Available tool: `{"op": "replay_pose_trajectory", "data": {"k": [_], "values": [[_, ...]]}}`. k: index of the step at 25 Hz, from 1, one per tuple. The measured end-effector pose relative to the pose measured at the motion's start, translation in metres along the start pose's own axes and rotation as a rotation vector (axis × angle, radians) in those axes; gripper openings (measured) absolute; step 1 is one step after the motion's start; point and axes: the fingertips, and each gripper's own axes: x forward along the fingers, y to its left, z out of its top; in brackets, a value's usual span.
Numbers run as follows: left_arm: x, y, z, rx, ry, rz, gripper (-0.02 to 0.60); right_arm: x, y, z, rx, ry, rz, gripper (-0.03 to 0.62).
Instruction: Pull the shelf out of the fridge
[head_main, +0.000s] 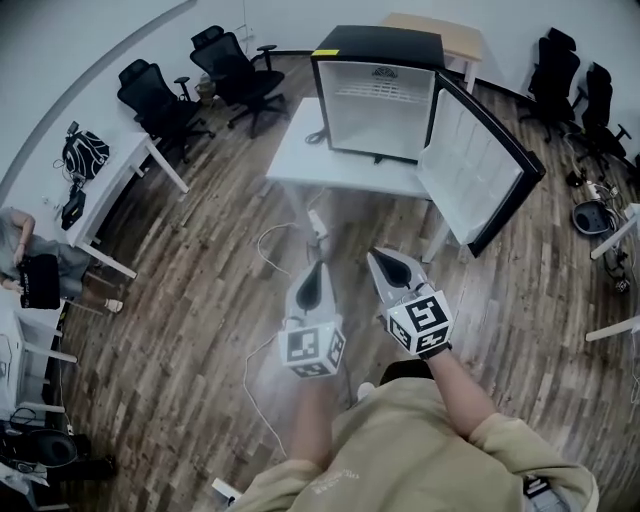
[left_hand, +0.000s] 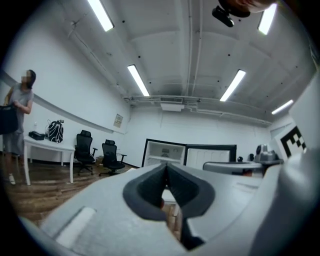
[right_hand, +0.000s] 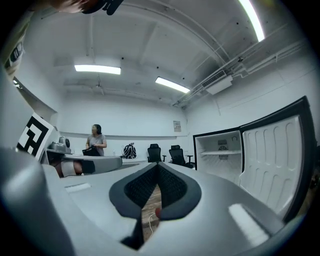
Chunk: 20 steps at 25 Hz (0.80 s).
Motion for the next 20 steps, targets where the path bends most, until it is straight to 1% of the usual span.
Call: {"op": "replay_pose_trajectory", "data": {"k": [2, 5, 7, 9, 12, 14, 17, 20], "values": [[0.005, 0.012, -0.007, -0.031, 0.009, 0.002, 0.002, 0.014, 0.003, -0.006, -0.012, 0.022, 0.012, 0.003], [0.019, 0.018, -0.008, -0.06, 0.006, -0.014, 0.002, 0.033, -0.002, -0.004, -0.005, 0.02, 0.014, 0.003], [0.037, 0.022, -0.007, -0.062, -0.001, -0.023, 0.002, 0.048, -0.011, 0.0, -0.004, 0.009, 0.015, 0.003], [0.06, 0.025, -0.009, -0.047, 0.01, -0.038, 0.002, 0.066, -0.026, -0.001, 0.001, 0.003, 0.011, 0.003], [0.101, 0.029, -0.015, -0.03, 0.034, -0.056, 0.002, 0.095, -0.061, -0.004, 0.035, -0.006, -0.004, 0.003], [0.137, 0.035, -0.015, -0.016, 0.032, -0.058, 0.002, 0.122, -0.088, -0.003, 0.055, -0.026, -0.004, 0.003], [0.2, 0.041, -0.01, -0.009, 0.03, -0.062, 0.002, 0.163, -0.131, 0.004, 0.077, -0.049, 0.003, 0.003], [0.27, 0.035, 0.0, -0.011, 0.037, -0.088, 0.002, 0.198, -0.183, 0.018, 0.096, -0.064, -0.001, 0.003]]}}
